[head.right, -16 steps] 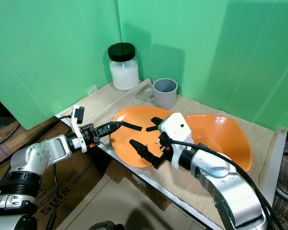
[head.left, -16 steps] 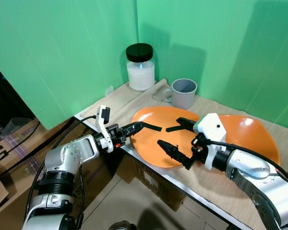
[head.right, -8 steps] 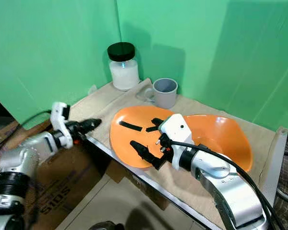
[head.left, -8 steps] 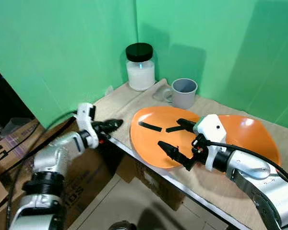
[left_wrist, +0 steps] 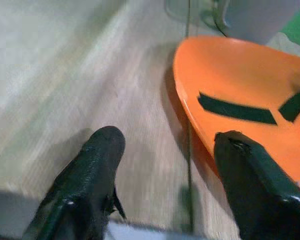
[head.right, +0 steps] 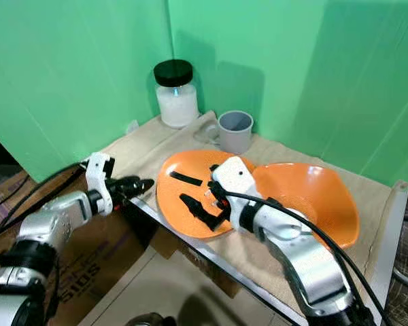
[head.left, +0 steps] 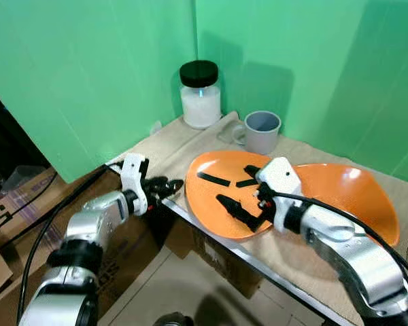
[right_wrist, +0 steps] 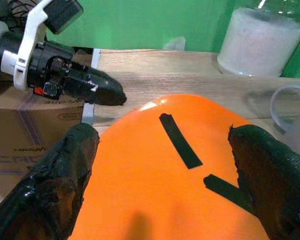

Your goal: Setting the table

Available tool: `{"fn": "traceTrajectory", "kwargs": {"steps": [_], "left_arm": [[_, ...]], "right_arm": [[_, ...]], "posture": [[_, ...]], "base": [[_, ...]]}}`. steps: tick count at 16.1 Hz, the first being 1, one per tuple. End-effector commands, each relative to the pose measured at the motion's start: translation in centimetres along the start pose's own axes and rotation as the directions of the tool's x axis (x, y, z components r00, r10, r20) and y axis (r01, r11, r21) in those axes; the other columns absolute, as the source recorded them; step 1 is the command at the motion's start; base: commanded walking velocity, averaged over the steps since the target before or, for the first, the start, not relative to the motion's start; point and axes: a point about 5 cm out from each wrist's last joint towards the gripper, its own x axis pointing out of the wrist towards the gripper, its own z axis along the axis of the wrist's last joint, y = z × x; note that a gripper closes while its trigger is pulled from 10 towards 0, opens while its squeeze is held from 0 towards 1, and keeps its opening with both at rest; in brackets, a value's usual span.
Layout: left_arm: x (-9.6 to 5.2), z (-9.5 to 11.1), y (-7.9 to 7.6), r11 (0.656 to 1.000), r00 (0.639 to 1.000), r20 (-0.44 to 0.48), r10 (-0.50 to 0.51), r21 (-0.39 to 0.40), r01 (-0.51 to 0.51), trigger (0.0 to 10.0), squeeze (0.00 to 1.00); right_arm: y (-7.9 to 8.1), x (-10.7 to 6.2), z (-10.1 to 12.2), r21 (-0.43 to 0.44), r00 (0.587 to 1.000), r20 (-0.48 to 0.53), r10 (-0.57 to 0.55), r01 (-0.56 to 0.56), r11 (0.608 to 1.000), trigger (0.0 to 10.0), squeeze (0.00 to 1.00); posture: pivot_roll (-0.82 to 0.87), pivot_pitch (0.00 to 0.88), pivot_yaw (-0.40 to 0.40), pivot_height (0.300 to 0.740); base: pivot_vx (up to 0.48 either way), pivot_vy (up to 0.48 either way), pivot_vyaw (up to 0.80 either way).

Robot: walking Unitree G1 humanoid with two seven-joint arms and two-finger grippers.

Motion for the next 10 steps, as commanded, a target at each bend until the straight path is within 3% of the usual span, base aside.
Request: {"fn": "traceTrajectory", "kwargs": {"steps": [1,3,7,9,10], "left_arm": [[0.0,0.1,0.3,0.999,1.0,-0.007,0.028,0.022,-0.028,10.0,1.0],[0.5,0.1,0.3,0.998,0.999,-0.012,0.03,0.047,-0.029,10.0,1.0],[1.5,-0.1,-0.8,0.998,0.998,-0.03,-0.052,0.019,0.053,10.0,0.98],[2.1,0.2,-1.5,0.994,0.994,-0.011,-0.106,-0.011,0.106,10.0,0.16],[2.4,0.4,-2.0,0.988,0.988,-0.004,-0.152,-0.032,0.152,10.0,0.0]], "right_arm": [[0.2,0.4,0.1,-0.021,1.0,-0.003,0.003,-0.003,1.0,10.0,0.0],[0.3,1.0,-0.3,-0.099,0.998,-0.061,0.01,-0.016,0.995,10.0,0.0],[0.1,1.3,-0.3,-0.126,0.997,-0.075,0.003,-0.013,0.992,10.0,0.0],[0.1,1.2,-0.2,-0.132,0.997,-0.074,0.004,-0.014,0.991,10.0,0.0],[0.1,1.2,-0.2,-0.135,0.997,-0.075,0.005,-0.015,0.991,10.0,0.0]], "posture": [[0.01,0.0,0.123,0.74],[0.01,0.0,0.121,0.74],[0.0,0.0,0.121,0.74],[0.0,0.0,0.124,0.74],[-0.01,0.0,0.125,0.74]], "base": [[0.0,0.0,0.0],[0.0,0.0,0.0],[0.0,0.0,0.0],[0.0,0.0,0.0],[0.0,0.0,0.0]]}}
